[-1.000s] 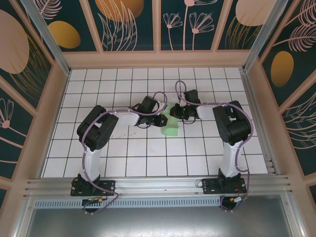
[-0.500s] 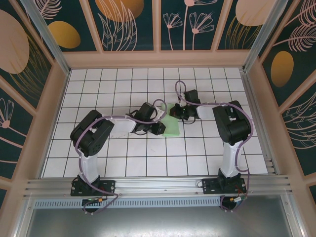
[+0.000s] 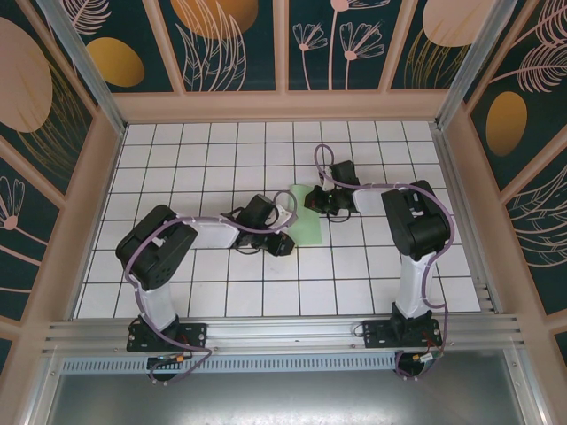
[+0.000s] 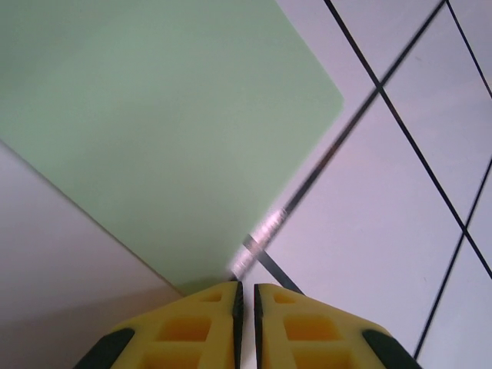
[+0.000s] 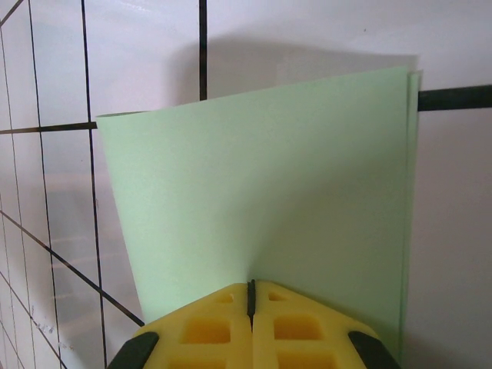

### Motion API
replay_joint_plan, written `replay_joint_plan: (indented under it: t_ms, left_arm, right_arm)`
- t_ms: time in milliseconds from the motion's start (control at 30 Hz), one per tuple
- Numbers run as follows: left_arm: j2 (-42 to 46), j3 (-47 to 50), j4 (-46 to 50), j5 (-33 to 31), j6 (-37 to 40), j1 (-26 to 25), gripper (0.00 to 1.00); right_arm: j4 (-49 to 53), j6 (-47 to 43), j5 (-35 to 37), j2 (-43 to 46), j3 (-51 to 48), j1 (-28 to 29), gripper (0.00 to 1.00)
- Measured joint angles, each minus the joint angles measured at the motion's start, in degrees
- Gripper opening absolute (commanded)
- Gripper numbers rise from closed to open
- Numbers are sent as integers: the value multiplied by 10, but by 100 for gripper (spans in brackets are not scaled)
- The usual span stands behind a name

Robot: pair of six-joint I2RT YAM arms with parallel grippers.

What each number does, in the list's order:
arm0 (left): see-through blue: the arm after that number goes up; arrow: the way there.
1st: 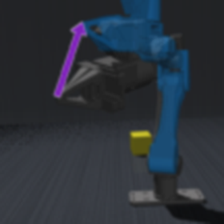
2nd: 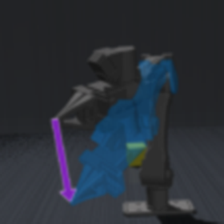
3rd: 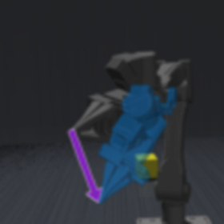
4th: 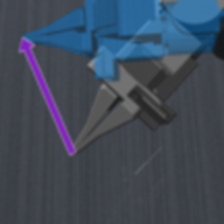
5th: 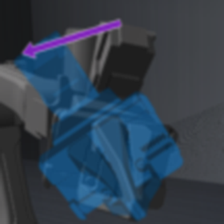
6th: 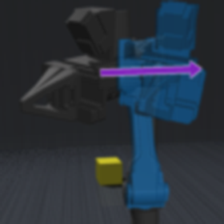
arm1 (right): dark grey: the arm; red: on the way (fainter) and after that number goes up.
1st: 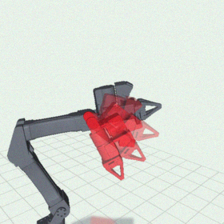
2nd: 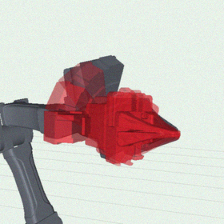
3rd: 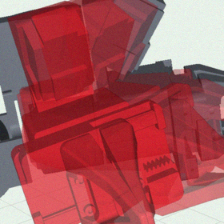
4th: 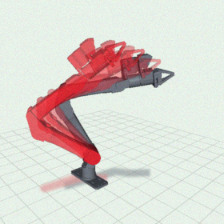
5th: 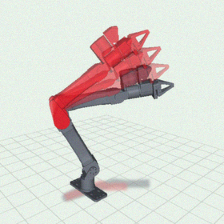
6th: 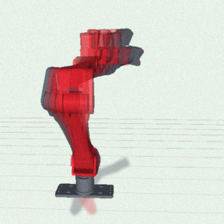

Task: Fold a paper plane with a square sheet of paper (fold left side to right side)
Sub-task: First fold the square sheet of paper in half at the center of the table.

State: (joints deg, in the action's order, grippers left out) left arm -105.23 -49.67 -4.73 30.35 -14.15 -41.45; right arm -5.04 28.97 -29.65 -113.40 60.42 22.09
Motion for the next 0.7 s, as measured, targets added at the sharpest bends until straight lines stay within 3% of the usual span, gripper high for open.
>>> replay_joint_plan:
  t_ms: [233, 367, 533, 700]
  left_arm:
    - [48, 17, 43, 14, 4, -4, 13]
    - [74, -1, 39, 23, -14, 31, 11]
    - [27, -67, 13, 15, -43, 80, 10]
    - [-49, -123, -3, 11, -63, 81, 10]
  right_arm:
    - [2, 0, 0, 0, 1, 0, 3]
    - [2, -1, 0, 0, 1, 0, 3]
    - [2, -2, 0, 0, 1, 0, 3]
    - [2, -2, 0, 0, 1, 0, 3]
